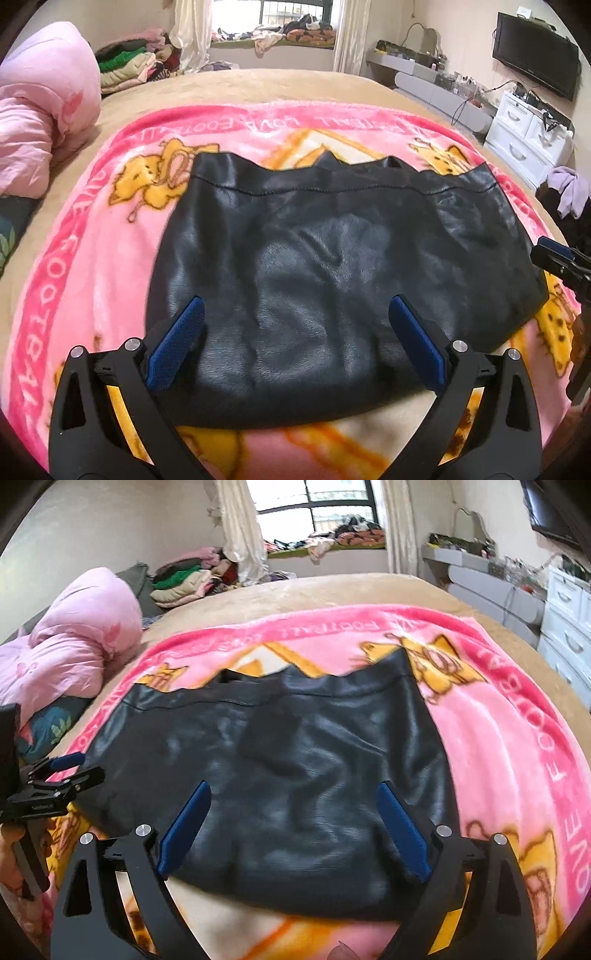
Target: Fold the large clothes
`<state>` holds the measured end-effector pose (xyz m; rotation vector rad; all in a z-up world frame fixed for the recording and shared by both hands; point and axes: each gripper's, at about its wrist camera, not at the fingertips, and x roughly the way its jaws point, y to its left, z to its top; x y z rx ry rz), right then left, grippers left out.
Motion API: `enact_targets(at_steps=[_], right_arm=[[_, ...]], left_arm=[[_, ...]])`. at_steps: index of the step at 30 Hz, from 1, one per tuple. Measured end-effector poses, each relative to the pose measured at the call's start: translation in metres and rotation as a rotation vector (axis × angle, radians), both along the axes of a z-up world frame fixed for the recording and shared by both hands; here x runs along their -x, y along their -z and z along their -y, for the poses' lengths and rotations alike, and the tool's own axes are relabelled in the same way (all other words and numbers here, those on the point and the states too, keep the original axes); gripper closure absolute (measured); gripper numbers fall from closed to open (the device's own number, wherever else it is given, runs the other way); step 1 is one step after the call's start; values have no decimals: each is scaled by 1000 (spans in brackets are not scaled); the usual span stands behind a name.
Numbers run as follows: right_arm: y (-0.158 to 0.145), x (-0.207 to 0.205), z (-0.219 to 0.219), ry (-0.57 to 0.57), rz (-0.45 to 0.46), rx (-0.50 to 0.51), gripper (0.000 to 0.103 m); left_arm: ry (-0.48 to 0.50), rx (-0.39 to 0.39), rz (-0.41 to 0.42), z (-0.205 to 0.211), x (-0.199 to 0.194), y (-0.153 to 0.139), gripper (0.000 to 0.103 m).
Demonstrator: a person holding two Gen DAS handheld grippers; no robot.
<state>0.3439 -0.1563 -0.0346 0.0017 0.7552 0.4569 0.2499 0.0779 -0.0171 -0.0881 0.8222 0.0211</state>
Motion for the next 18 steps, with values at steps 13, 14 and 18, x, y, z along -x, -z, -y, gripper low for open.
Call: enact_targets(at_steps=[13,14,18], right_arm=[[-8,34,-66,-183,50,38,13],[-7,36,-70,-193,51,41,13],[-3,45,-87,-243,52,59,15]], left_arm=[[-114,-4,2,-38,2,-6,9],[-121,-1,0,-41,2,-6,9],[-152,9,-8,-55,0,-4,9]])
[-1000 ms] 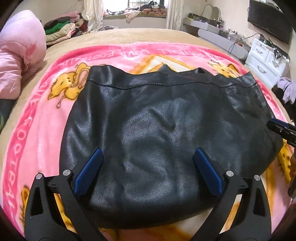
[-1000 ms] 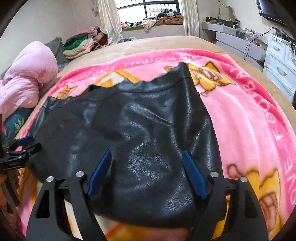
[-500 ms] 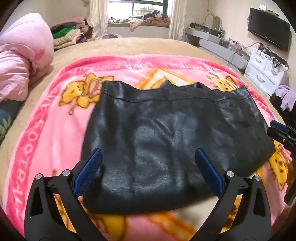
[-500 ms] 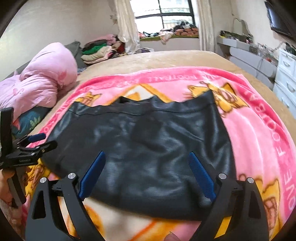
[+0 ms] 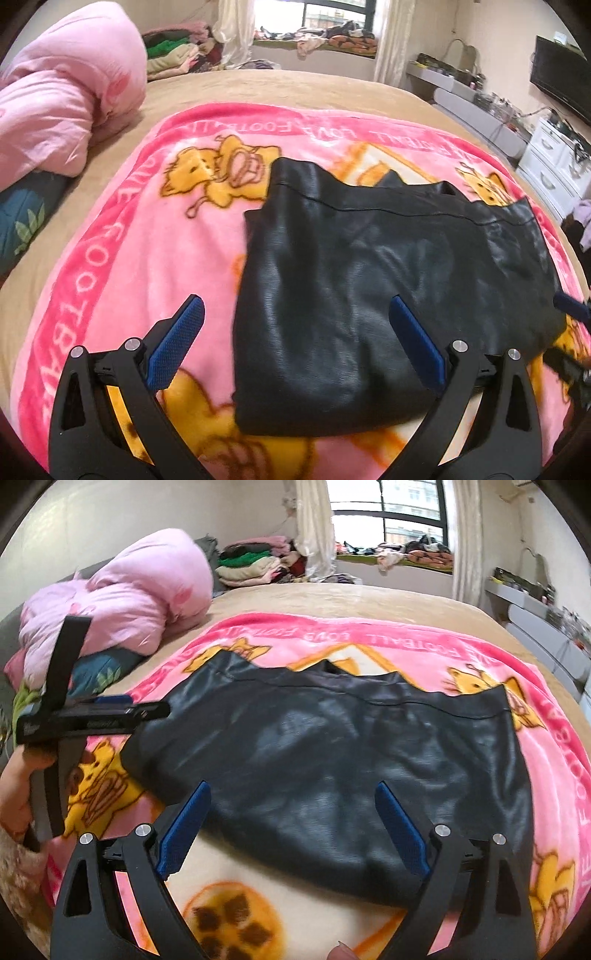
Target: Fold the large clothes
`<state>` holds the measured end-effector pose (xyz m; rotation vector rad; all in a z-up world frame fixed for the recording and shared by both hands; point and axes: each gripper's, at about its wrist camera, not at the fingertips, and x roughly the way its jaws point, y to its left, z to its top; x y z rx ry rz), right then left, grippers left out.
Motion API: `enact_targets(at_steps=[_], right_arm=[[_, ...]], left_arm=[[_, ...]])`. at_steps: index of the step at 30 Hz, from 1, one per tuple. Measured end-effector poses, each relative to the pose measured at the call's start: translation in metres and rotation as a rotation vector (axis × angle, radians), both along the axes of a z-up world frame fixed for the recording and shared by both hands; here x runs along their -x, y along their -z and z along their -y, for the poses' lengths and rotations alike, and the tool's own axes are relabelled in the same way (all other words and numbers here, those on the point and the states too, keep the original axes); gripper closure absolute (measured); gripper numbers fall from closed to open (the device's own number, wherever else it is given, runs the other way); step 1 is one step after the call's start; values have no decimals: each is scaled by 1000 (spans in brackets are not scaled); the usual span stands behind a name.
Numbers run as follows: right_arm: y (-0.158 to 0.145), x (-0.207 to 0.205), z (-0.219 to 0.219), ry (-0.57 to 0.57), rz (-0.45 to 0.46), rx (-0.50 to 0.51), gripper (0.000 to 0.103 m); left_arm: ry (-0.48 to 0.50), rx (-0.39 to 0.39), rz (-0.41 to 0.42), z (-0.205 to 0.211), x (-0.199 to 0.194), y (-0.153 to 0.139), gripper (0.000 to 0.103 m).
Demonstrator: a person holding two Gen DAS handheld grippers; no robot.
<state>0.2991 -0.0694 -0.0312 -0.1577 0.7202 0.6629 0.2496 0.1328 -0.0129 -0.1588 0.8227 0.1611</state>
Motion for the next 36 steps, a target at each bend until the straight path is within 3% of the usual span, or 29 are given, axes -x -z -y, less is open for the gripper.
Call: enact_targets(at_steps=[6,10,18,22,24,25,27,28,32,36], right_arm=[[2,7,-9,-9,27,40,15],[0,-8,23,134,53,44,14],[22,-54,138,448,-91,-38,14],[42,-71,179,495,-211,-143,14],[52,-76,193,496,-272,-214,23],[61,-80,198,479,-328,-257,35],[77,-85,202,444,-405,-325,42],[81,-87,203,434,-420,-348,47],[83,-83,199,385,-430,-375,66],[74,-71,195,371,-405,-332,70]], left_arm=[[-26,67,-39,-20,-5,13,9],[-30,171,-95,-34,-10,31,9],[-19,298,-137,-43,-16,52,9],[-20,389,-132,-48,-16,61,9],[-18,411,-126,-48,-15,63,10],[-13,423,-123,-47,-15,64,14],[9,476,-117,-45,-15,65,33],[11,496,-120,-46,-16,65,35],[27,477,-116,-39,-13,61,46],[40,463,-110,-36,-8,57,50]])
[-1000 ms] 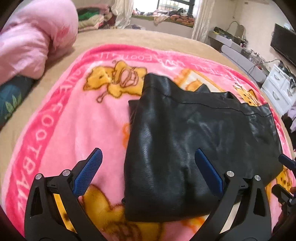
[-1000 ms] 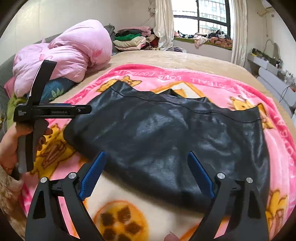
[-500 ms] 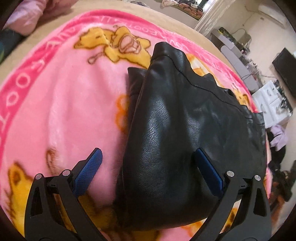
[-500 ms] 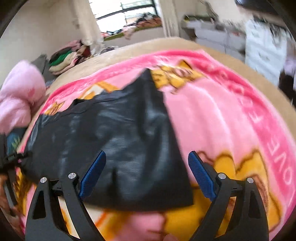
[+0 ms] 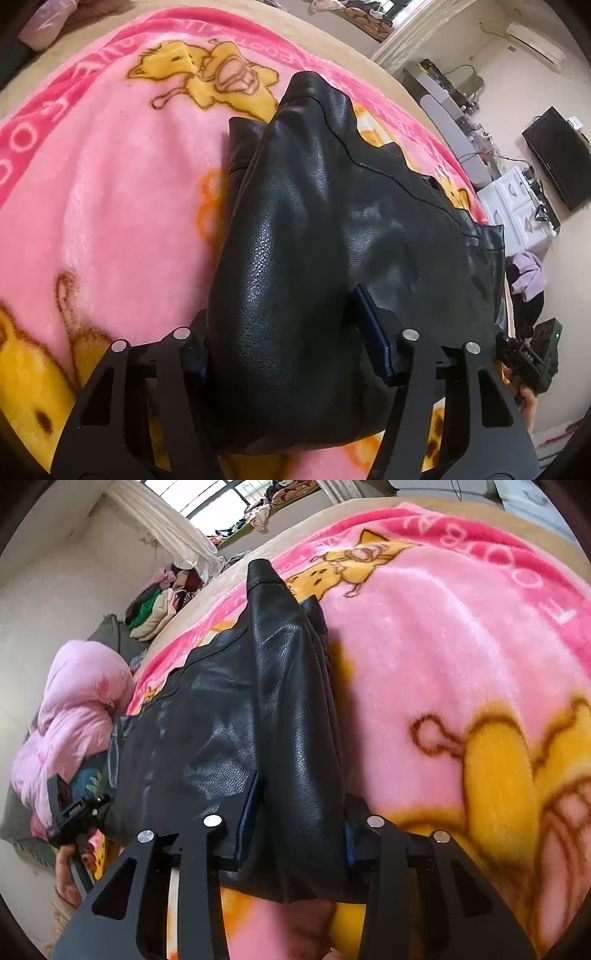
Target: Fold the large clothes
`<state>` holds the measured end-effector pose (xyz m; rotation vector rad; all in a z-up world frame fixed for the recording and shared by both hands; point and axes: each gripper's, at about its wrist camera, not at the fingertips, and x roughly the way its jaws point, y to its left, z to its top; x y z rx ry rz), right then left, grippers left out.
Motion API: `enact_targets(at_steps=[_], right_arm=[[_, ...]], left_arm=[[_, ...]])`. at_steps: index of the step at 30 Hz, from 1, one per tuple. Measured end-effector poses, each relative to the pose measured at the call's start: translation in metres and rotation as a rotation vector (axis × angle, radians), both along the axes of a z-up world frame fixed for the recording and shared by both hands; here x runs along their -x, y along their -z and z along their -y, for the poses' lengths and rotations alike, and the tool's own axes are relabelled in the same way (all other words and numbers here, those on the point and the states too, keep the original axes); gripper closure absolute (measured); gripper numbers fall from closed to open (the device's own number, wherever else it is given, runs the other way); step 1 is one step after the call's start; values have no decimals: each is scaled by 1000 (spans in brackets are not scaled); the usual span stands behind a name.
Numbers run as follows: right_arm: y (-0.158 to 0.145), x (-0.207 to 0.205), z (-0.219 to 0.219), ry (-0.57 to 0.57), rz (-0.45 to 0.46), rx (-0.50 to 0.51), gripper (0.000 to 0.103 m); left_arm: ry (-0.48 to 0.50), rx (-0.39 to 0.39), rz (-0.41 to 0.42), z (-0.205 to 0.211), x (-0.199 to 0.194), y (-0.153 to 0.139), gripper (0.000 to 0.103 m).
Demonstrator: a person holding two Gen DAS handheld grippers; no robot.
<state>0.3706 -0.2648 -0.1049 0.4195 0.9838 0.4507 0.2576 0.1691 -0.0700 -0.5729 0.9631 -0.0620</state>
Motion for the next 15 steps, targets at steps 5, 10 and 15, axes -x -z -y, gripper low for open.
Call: enact_targets(at_steps=[5,10,15], right_arm=[[-5,18,3,10,0,15,70],[-10,39,0,35,16,138,39],[-55,63,-27,77,230,421,33]], left_arm=[[20,-15,-11,2,9,-6,51],[44,-42,-8,4,15,-6,49],[42,-81,1,2,14,-12,32]])
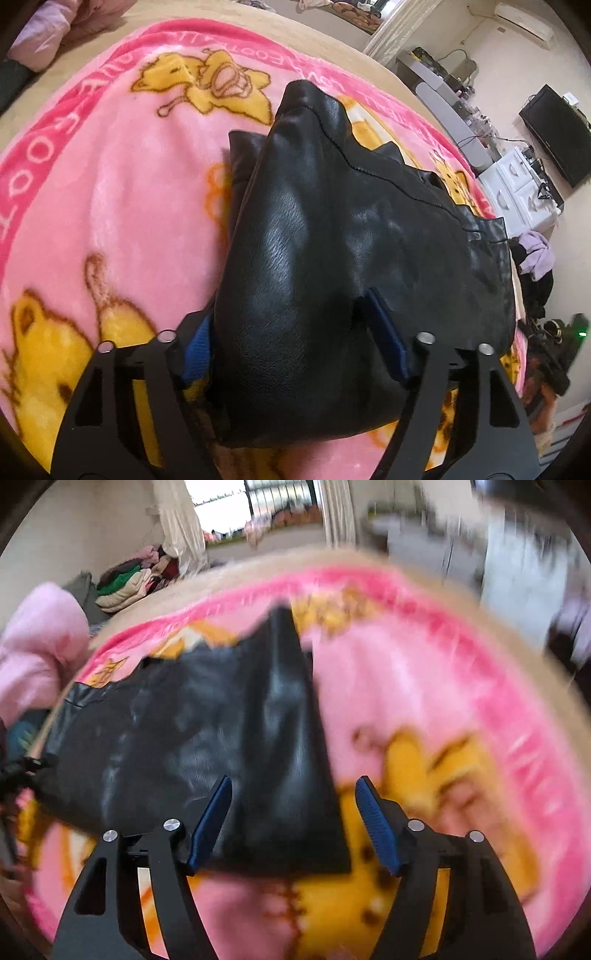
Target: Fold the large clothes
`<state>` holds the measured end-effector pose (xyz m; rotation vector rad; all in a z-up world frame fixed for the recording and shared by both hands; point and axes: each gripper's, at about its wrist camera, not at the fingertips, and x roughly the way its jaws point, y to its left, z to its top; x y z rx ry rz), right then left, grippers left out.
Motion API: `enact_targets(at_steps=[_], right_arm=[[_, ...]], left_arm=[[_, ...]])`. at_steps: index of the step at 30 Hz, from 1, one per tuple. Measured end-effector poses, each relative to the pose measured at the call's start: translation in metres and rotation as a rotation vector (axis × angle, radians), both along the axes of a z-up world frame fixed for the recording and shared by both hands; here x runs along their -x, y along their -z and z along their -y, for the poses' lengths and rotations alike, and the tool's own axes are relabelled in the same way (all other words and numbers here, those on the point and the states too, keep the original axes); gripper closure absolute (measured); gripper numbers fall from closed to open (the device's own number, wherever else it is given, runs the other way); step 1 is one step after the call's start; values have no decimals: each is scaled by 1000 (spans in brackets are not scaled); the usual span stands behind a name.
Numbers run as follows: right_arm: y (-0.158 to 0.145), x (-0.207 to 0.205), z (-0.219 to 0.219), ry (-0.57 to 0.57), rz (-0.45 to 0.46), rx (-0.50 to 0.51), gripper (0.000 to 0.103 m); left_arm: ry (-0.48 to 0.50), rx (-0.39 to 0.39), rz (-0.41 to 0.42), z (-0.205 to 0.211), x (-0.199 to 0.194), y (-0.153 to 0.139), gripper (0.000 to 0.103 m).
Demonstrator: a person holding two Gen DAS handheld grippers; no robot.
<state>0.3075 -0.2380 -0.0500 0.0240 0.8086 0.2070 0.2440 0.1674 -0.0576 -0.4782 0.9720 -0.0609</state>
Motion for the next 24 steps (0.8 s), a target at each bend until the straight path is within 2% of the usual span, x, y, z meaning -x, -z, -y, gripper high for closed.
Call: enact_targets(at_steps=[1,3,4,5,7,10,12,15,19,21,22,23,24], right_arm=[[-11,8,-13,-23,58,28,33],[-22,20,-43,-127,111,12,37],[-22,23,-56,-172,115,-3,46],[-22,27,-74,-233,106,-24,61],[-16,33,-108,-331,72,-50,71],[0,39,-153,-423,24,-11,72],[13,38,-173,-427,-11,35,70],[35,34,-189,-414,-55,111,70],[47,30,-184,-407,-69,73,69],[47,29,-179,-407,-75,56,69],[47,29,-181,-410,-77,57,69],[43,28,-180,-416,-83,56,69],[37,25,-180,-418,-87,44,69]], left_arm=[[1,-13,9,1,-1,-3,27],[3,-41,13,4,-3,-5,23],[3,-56,11,5,-4,-4,21],[0,-70,2,6,-6,-2,19],[-5,-73,-15,7,-8,3,18],[-8,-70,-24,5,-9,7,13],[1,-78,-24,3,-11,8,10],[1,-45,-33,1,-14,12,10],[-13,-4,-32,-2,-24,19,10],[-17,8,-27,-2,-27,18,14],[-12,23,-17,-1,-29,17,33],[-15,38,-6,0,-30,12,38],[-21,20,1,3,-30,8,40]])
